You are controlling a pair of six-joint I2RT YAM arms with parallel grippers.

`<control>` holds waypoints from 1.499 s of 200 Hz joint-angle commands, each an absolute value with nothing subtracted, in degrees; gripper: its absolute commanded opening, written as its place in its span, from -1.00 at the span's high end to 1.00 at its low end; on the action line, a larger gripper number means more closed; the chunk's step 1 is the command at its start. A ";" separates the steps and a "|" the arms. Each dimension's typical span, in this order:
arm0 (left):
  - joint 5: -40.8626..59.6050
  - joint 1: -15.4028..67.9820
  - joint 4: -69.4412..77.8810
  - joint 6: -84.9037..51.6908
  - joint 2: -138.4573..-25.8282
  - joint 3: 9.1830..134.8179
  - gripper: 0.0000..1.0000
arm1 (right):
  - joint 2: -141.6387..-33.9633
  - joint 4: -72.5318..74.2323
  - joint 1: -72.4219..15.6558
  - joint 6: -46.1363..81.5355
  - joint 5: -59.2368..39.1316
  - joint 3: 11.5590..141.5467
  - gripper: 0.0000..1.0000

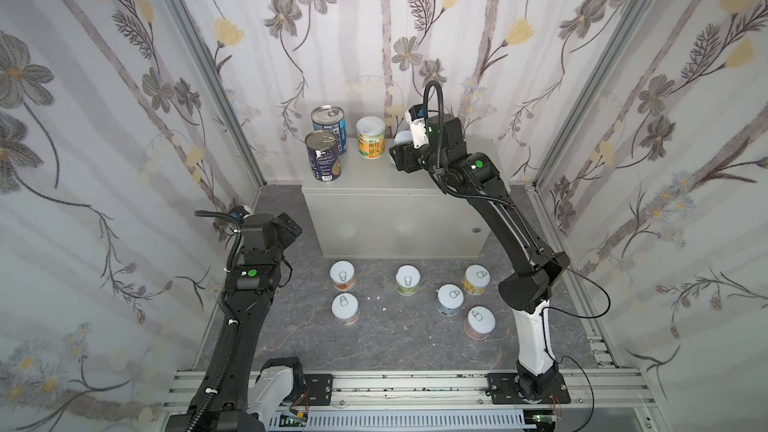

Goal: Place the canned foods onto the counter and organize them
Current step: 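Carry the held can over the cabinet top beside the yellow peach can, then lower the held can onto the cabinet top next to the peach can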

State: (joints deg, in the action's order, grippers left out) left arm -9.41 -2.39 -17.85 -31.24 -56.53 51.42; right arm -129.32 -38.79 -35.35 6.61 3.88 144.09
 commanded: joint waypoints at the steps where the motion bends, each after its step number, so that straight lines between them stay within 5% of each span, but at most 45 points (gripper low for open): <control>1: -9.62 -2.42 -17.47 -30.91 -56.61 52.05 -1.00 | -128.40 -35.31 -35.35 7.11 6.62 144.66 -0.49; 167: -9.85 -2.46 -17.78 -30.55 -56.26 51.72 -1.00 | -124.41 -38.96 -35.34 6.42 4.93 139.76 -0.81; 300: -9.33 -2.42 -18.04 -30.14 -55.20 51.48 -1.00 | -125.07 -32.50 -35.14 6.28 8.61 134.21 -0.41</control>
